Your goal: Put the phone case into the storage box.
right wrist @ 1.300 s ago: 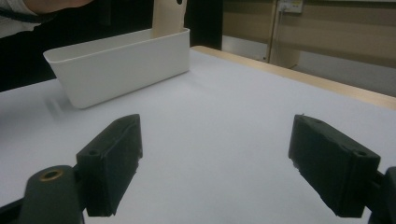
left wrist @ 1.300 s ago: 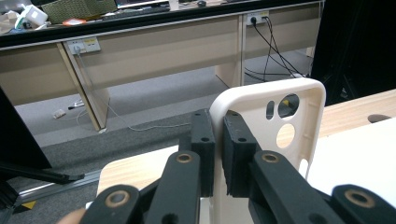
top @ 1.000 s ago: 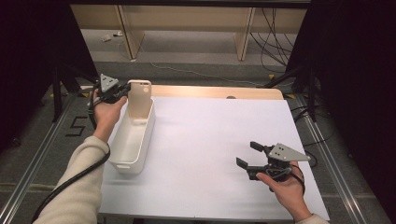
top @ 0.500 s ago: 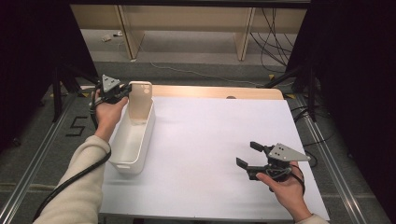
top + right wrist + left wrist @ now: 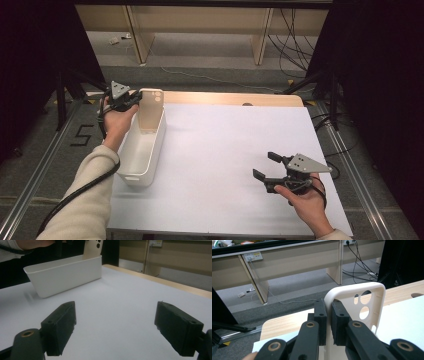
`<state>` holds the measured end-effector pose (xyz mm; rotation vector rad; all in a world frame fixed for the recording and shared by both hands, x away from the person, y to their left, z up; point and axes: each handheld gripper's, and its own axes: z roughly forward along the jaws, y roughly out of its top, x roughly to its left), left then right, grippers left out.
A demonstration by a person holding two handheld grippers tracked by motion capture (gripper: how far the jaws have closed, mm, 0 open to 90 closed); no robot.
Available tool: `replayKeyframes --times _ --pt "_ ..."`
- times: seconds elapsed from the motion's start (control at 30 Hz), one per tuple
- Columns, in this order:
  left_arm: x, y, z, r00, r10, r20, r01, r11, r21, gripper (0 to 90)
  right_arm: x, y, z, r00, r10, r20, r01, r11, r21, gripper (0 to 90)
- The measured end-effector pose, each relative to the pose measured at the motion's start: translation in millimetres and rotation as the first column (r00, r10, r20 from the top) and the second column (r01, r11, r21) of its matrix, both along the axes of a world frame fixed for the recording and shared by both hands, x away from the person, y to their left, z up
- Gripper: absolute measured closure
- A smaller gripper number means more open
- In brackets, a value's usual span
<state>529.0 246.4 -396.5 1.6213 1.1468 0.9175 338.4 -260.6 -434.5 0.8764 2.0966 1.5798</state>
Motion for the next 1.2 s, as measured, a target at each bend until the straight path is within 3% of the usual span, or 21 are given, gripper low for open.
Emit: replayKeyframes --times 0.13,0.17,0.23,0.3,0.33,0.37,0.4,0.5,0.6,0.63,0.7,0.77,0.83,0.87,0.9,1.03,1.07,1.2 --pt "0.7 -0.2 -2.0 1.0 0.0 -0.006 0.0 1.0 0.002 83.6 1.7 -0.2 -0.6 0.9996 0.001 0.028 -0.001 1.0 -0.001 18.6" --pt "0.8 -0.2 -2.5 1.0 0.0 -0.007 0.0 1.0 0.004 83.6 0.1 0.8 -0.4 1.0 0.005 -0.005 -0.005 1.0 0.019 18.6" --pt "1.2 -0.3 -3.3 0.9999 0.0 -0.011 0.0 1.0 0.001 83.6 0.1 0.8 -0.4 1.0 0.005 -0.004 -0.005 1.0 0.019 18.6" --pt "1.3 -0.5 -4.0 0.9999 -0.002 -0.013 0.002 1.0 -0.001 83.6 1.5 -0.4 -0.5 0.9996 -0.001 0.029 0.001 1.0 -0.004 18.6" --pt "1.4 -0.3 -4.0 0.9999 -0.002 -0.012 0.002 1.0 0.001 83.6 0.4 -0.4 0.0 1.0 0.0 0.009 0.0 1.0 -0.006 18.6" --pt "1.6 -0.3 -4.0 0.9999 -0.004 -0.011 0.004 1.0 0.001 83.6 1.0 -1.0 0.2 0.9997 -0.004 0.025 0.005 1.0 -0.012 18.6" --pt "1.6 -0.3 -3.8 0.9999 -0.003 -0.013 0.003 1.0 0.003 83.6 -0.1 -0.3 0.3 1.0 0.001 -0.001 -0.001 1.0 -0.002 18.6" --pt "2.1 -0.4 -3.7 0.9999 -0.004 -0.016 0.004 1.0 0.002 83.5 -0.3 -0.3 0.4 1.0 0.001 -0.005 -0.001 1.0 -0.001 18.6" --pt "2.8 -0.5 -3.8 0.9999 -0.003 -0.016 0.003 1.0 0.002 83.3 0.0 0.1 -0.1 1.0 0.001 0.001 -0.001 1.0 0.0 18.6" --pt "2.9 -0.5 -3.8 0.9999 -0.004 -0.016 0.004 1.0 0.002 83.2 1.7 -0.3 -0.4 0.9996 0.004 0.028 -0.004 1.0 -0.004 18.6" --pt "3.5 -0.8 -4.0 0.9999 -0.002 -0.016 0.002 1.0 0.001 83.0 1.7 -0.2 -0.5 0.9996 0.007 0.028 -0.007 1.0 -0.004 18.6" --pt "4.0 -0.9 -4.0 0.9998 -0.002 -0.019 0.002 1.0 0.0 82.8 0.1 0.2 -0.3 1.0 0.007 -0.002 -0.007 1.0 0.002 18.6" --pt "4.9 -1.2 -4.3 0.9998 -0.001 -0.019 0.001 1.0 0.0 82.5 0.3 0.2 -0.5 1.0 0.004 0.0 -0.004 1.0 0.0 18.6" --pt "5.4 -1.4 -4.5 0.9998 -0.001 -0.019 0.001 1.0 -0.002 82.2 1.7 -0.4 -0.6 0.9996 0.006 0.026 -0.006 1.0 -0.004 18.6" --pt "5.7 -1.6 -4.4 0.9998 0.001 -0.022 -0.001 1.0 0.002 81.6 0.1 0.1 -0.4 1.0 0.005 -0.001 -0.005 1.0 0.0 18.6" --pt "7.3 -2.2 -4.9 0.9997 0.004 -0.024 -0.003 1.0 0.005 79.5 0.6 0.0 -0.8 1.0 0.005 0.006 -0.005 1.0 -0.003 18.6" --pt "7.6 -2.4 -5.1 0.9997 0.005 -0.026 -0.004 1.0 0.006 79.0 2.3 -0.4 -1.2 0.9993 0.005 0.037 -0.004 1.0 -0.008 18.6" --pt "9.5 -3.7 -6.4 0.9993 0.007 -0.037 -0.006 1.0 0.007 75.5 1.8 -0.3 -0.7 0.9996 0.007 0.028 -0.007 1.0 -0.005 18.6"
